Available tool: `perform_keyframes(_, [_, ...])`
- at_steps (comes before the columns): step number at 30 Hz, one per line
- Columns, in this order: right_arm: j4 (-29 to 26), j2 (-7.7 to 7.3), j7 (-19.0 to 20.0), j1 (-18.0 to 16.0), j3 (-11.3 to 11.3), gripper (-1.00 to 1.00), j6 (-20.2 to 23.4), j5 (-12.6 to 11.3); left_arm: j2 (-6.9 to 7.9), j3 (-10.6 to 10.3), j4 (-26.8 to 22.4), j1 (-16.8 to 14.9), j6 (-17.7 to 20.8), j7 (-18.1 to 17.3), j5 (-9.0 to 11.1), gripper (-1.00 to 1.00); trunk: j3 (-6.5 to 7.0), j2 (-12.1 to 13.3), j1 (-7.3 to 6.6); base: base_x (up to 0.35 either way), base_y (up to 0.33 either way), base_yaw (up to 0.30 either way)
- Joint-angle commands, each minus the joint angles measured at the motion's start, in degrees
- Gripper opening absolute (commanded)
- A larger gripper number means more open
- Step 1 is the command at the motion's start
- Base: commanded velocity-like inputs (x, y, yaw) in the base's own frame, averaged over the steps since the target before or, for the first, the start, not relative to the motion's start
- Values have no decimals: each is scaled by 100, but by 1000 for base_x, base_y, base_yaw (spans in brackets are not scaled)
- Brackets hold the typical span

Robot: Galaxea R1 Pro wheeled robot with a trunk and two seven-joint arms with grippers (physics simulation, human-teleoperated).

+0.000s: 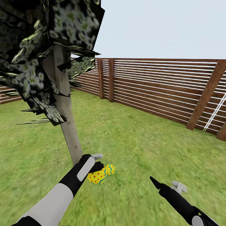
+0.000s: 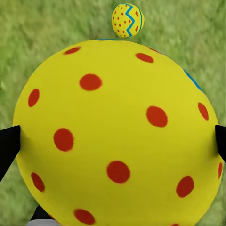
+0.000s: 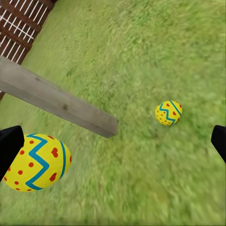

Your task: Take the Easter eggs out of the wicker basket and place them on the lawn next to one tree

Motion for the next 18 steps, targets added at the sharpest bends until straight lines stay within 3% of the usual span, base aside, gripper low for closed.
perform_keyframes(1, [-4, 4, 13, -3, -15, 100, 44, -30, 1, -16, -3, -7, 2, 63, 58, -100, -7, -6, 2, 126, -257, 265])
perform_keyframes(6, [-4, 4, 13, -3, -18, 100, 44, -30, -1, -16, -1, -7, 2, 63, 52, -100, -9, -6, 2, 123, -257, 162])
perform_keyframes(18, [-11, -1, 28, -4, -15, 100, 45, -39, -2, -16, 6, -7, -66, 63, 50, -100, -11, -6, 2, 117, -261, 8])
